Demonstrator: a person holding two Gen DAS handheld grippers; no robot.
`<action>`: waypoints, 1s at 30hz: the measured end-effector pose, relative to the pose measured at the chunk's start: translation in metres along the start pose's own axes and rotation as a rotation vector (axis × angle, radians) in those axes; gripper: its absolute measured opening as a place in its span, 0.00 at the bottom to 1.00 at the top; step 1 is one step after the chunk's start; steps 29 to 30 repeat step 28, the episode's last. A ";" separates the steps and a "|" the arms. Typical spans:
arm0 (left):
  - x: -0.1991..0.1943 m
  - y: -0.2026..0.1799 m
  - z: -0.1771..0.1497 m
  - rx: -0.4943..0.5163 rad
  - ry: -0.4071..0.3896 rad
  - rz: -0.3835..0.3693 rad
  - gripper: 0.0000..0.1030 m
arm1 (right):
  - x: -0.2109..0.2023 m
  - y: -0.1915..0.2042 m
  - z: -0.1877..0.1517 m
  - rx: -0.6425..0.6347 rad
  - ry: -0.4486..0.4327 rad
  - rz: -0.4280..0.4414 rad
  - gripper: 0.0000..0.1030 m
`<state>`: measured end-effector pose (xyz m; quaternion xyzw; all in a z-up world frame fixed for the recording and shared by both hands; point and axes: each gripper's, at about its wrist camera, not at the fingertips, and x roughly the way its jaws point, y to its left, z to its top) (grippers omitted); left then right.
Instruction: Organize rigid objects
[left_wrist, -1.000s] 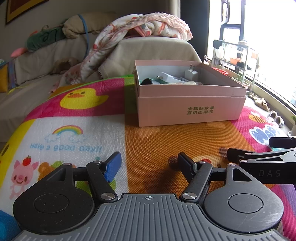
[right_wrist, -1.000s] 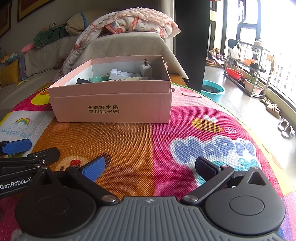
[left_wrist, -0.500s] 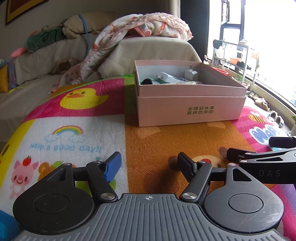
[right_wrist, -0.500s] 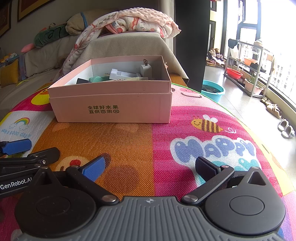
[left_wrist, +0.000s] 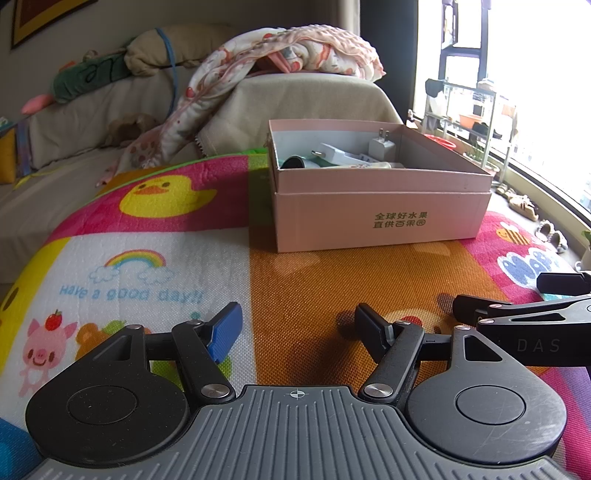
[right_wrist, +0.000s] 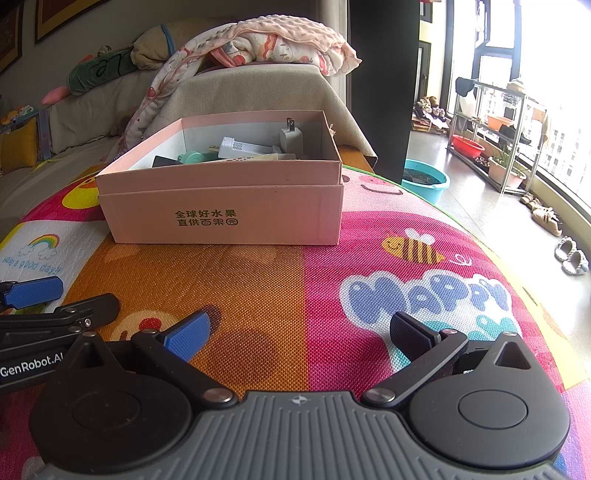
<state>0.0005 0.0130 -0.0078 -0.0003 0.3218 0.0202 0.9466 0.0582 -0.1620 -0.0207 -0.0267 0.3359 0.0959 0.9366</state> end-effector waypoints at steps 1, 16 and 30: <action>0.000 0.000 0.000 -0.001 0.000 -0.001 0.72 | 0.000 -0.001 0.000 0.000 0.000 0.000 1.00; 0.000 0.000 0.000 0.001 0.000 0.000 0.71 | 0.000 0.000 0.000 0.000 0.000 -0.001 1.00; 0.000 -0.002 0.000 0.010 0.000 0.003 0.71 | 0.000 -0.001 0.000 0.000 0.000 0.000 1.00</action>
